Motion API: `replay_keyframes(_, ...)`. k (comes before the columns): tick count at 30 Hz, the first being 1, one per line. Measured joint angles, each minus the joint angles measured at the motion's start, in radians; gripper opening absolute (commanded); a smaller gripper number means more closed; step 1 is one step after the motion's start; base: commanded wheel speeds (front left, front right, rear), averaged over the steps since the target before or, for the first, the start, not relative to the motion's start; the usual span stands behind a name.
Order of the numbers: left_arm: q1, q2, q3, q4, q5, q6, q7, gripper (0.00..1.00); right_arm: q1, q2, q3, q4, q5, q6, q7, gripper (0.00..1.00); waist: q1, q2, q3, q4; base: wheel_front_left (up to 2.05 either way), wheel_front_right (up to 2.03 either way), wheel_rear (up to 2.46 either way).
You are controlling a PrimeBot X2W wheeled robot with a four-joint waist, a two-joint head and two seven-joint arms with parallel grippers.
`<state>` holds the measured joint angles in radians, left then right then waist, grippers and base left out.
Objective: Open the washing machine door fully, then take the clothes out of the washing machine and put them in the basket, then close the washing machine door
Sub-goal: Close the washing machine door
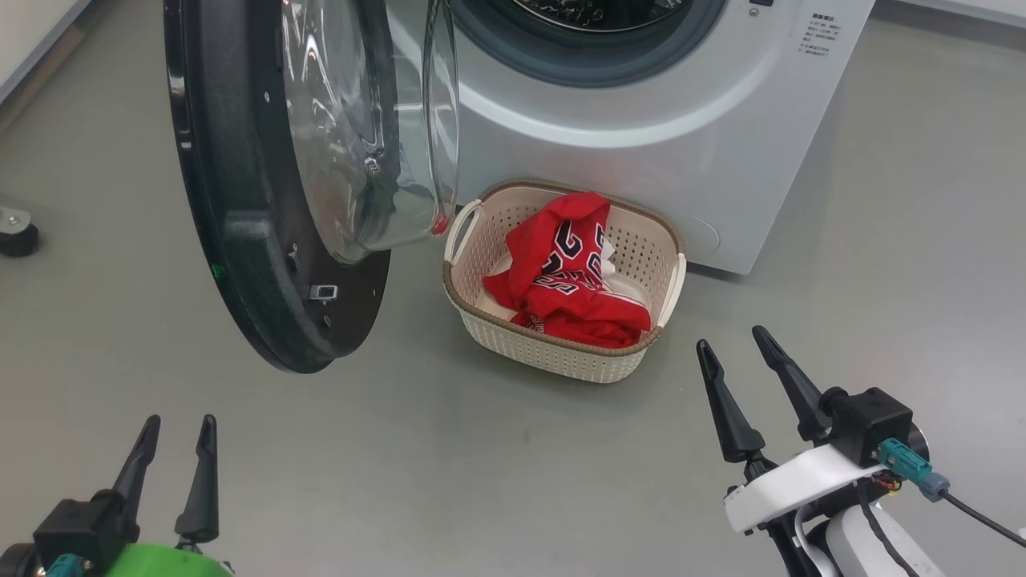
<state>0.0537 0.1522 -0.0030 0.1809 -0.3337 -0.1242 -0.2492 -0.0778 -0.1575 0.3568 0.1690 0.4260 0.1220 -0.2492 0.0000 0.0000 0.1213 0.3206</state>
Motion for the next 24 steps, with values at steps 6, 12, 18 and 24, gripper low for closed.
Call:
replay_keyframes(6, -0.005, 0.0, 0.001, -0.011, -0.001, 0.0, 0.0, 0.0, -0.001, 0.0, -0.001, 0.0, 0.0, 0.0, 0.0, 1.0, 0.0, 0.0, 0.014, -0.003, 0.0, 0.0, 0.0)
replay_keyframes(12, -0.039, 0.024, -0.003, -0.059, -0.018, 0.0, 0.0, 0.0, -0.006, -0.007, -0.001, -0.005, -0.001, 0.0, 0.0, 1.0, 0.0, 0.0, 0.033, -0.006, 0.0, 0.0, 0.0)
replay_keyframes(18, -0.081, 0.067, 0.003, -0.083, -0.078, 0.0, -0.003, 0.0, -0.021, -0.018, 0.002, -0.006, -0.001, 0.0, 0.0, 1.0, 0.0, 0.0, 0.052, -0.01, 0.0, 0.0, 0.0)
replay_keyframes(24, -0.141, 0.067, 0.083, -0.094, -0.267, 0.0, 0.059, 0.0, -0.023, -0.023, 0.005, -0.006, -0.001, 0.0, 0.0, 1.0, 0.0, 0.0, 0.058, -0.014, 0.0, 0.0, 0.0)
